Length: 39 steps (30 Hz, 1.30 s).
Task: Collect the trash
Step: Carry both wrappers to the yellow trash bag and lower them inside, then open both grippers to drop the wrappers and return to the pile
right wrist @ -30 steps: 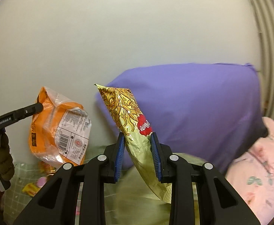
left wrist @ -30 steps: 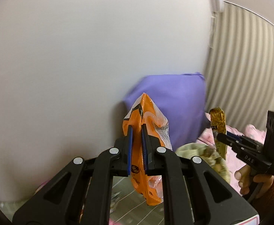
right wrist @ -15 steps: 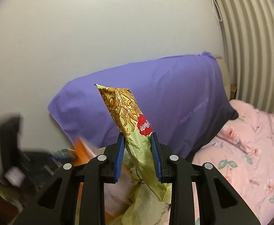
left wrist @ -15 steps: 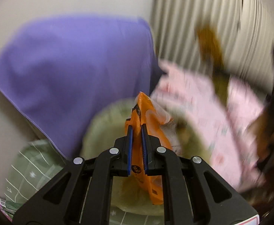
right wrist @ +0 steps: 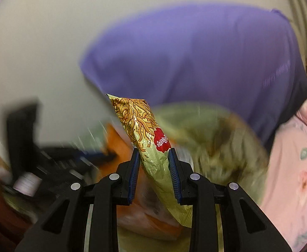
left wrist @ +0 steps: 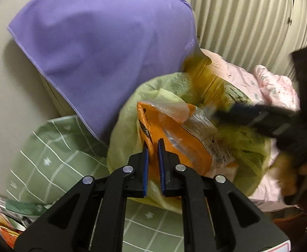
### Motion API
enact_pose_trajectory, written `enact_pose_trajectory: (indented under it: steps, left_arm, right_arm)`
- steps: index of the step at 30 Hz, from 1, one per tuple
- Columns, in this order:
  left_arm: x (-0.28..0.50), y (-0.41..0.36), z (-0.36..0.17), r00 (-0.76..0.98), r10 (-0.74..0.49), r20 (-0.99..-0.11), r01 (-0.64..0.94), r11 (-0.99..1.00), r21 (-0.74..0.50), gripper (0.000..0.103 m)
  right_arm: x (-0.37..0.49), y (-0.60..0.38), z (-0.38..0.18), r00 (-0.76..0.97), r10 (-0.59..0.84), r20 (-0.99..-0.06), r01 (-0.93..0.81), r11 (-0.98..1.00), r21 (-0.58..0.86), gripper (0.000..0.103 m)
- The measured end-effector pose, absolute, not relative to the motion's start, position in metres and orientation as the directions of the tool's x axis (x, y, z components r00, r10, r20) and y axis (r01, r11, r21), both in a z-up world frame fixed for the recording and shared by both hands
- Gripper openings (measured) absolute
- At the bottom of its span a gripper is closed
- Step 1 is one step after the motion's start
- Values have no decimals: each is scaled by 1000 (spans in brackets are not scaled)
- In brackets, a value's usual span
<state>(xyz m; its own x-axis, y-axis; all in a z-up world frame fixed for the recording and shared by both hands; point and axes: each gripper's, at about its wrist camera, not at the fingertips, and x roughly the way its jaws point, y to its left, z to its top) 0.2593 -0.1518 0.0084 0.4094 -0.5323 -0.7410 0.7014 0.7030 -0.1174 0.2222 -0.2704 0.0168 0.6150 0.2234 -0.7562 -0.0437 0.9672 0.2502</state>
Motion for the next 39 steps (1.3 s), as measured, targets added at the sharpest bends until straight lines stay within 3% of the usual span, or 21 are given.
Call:
enact_pose_trajectory:
  steps: [3,10,16,23,27,29,34,39]
  left_arm:
    - [259,-156,6,388,-545,-743,708,692,-138,8]
    - [266,-186,-8,337,-561,-756,746,649,-149,7]
    - [269,-179,-6,415,-489,-768,714,698,-59,7]
    - [282,-161,0,456,-465,-759,675,736,-46,7]
    - [289,-153,-1,417,-500,-759,664,738,-121,8]
    - [288,-147,2,400,-529,-748,656,735,-169,10]
    - [290,-128,8,351,-607,-713,628,717,-302,41]
    - [279,-114,22,384,-637,-669,618,715,-326,53]
  right_arm:
    - [222,-268,-3,559,148,-816,-20,986,165,27]
    - [214,-272,8,573,-17,-820,-14,999,-31,27]
    - [211,-268,11,553,29,-833,-58,998,-4,27]
    - [219,-272,6,571,20,-821,-28,1000,6,27]
    - [223,-268,0,550,33,-835,-19,999,27,29]
    - [219,-270,2,560,48,-827,-7,999,53,31]
    - [213,-273,7,570,41,-821,8,998,56,37]
    - [205,-265,17,591,4,-807,23,999,22,43]
